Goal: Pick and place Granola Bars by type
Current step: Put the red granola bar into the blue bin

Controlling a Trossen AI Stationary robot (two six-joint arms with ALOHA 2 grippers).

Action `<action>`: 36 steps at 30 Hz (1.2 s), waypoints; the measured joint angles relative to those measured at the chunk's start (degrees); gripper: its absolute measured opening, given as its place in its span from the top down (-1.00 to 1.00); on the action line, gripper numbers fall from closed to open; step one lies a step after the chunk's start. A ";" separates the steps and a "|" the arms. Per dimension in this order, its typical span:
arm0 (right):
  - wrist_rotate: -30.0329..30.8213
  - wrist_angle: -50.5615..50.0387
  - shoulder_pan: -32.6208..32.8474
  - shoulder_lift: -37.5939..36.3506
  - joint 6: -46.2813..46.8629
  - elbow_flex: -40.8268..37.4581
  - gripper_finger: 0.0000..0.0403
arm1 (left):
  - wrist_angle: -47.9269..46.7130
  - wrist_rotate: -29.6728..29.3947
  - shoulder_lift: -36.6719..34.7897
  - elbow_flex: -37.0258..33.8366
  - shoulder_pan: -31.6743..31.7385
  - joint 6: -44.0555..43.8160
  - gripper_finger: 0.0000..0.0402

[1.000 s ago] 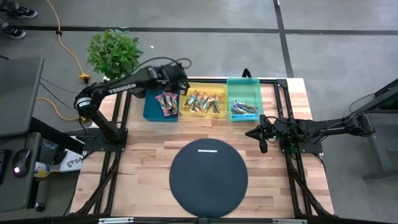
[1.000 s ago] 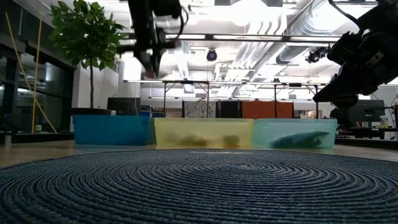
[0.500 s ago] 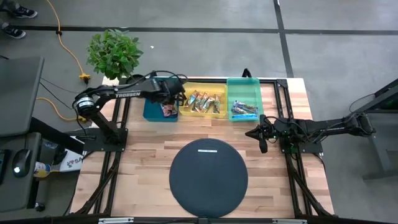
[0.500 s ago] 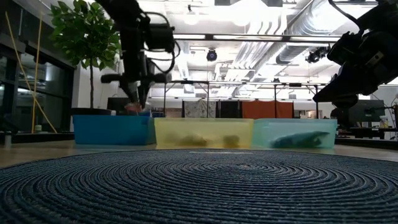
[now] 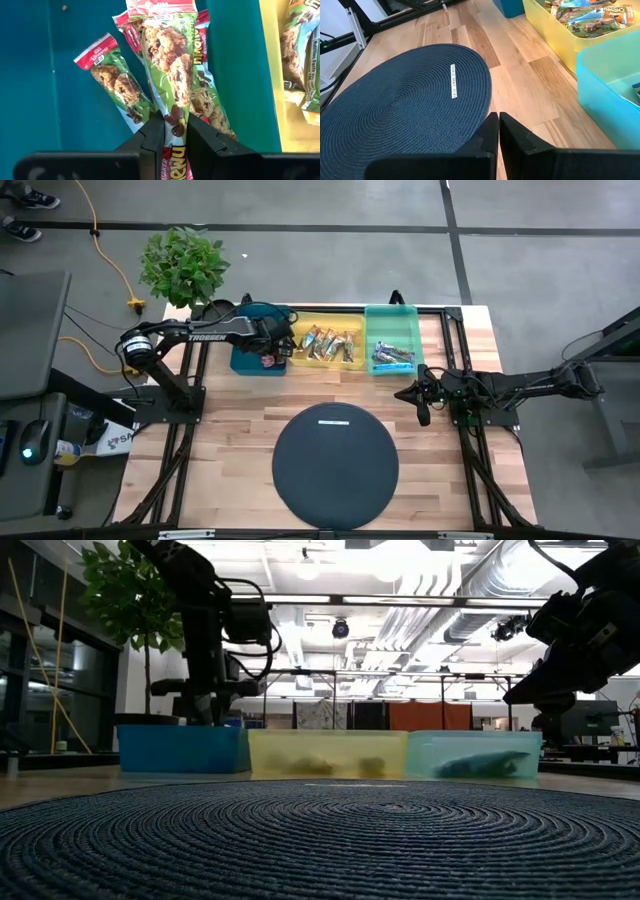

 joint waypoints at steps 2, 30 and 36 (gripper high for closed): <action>0.00 0.00 0.01 0.00 0.00 0.00 1.00 | 0.09 0.03 0.00 -0.06 0.00 0.00 0.69; 0.00 0.00 0.01 0.00 0.00 0.00 1.00 | 0.49 2.46 0.00 -0.06 -0.04 1.63 0.69; 0.00 0.00 0.01 0.00 0.00 0.00 1.00 | 2.06 4.26 0.00 -0.06 -0.04 4.50 0.68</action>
